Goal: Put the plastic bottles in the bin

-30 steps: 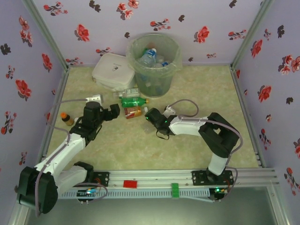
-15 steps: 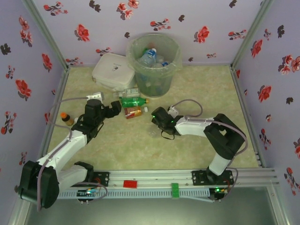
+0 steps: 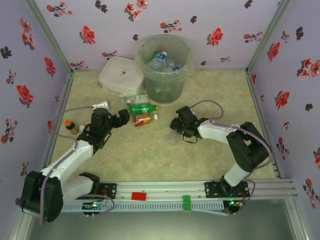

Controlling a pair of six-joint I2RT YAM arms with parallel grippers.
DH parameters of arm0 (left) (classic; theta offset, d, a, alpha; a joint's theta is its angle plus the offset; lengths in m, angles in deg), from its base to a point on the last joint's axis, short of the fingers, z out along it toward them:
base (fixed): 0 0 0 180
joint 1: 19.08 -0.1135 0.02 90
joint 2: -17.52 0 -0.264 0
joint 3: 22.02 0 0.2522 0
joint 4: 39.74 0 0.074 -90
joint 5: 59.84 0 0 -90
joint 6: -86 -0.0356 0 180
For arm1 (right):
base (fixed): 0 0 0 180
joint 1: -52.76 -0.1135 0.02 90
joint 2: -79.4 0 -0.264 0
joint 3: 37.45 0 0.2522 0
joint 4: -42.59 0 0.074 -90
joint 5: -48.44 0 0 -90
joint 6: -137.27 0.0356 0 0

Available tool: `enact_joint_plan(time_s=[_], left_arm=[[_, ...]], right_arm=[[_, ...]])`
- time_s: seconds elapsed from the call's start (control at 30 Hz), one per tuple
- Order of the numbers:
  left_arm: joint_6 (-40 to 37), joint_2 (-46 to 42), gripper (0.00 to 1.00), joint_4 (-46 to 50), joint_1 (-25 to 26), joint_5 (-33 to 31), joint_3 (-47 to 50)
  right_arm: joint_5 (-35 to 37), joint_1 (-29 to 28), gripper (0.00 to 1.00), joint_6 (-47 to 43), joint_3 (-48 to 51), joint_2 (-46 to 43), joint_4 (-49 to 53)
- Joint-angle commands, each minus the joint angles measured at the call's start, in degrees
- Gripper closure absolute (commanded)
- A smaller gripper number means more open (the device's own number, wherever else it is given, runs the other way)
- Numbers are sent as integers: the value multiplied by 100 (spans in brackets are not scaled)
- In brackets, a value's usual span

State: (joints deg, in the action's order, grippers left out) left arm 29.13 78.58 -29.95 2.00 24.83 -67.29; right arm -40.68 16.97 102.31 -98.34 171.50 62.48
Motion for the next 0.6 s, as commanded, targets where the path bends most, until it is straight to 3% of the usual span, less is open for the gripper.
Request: enact_joint_plan(time_s=[0.0, 0.3, 0.57], left_arm=[[-49, -88, 0, 44, -38, 66, -115], [-140, 167, 0, -341, -40, 141, -44], [-140, 66, 0, -206, -43, 275, 52]], right_arm=[[-469, 252, 55, -703, -327, -630, 409], [-948, 932, 56, -2014, -1936, -1403, 1318], [-912, 1210, 56, -2787, -3946, -990, 1542]])
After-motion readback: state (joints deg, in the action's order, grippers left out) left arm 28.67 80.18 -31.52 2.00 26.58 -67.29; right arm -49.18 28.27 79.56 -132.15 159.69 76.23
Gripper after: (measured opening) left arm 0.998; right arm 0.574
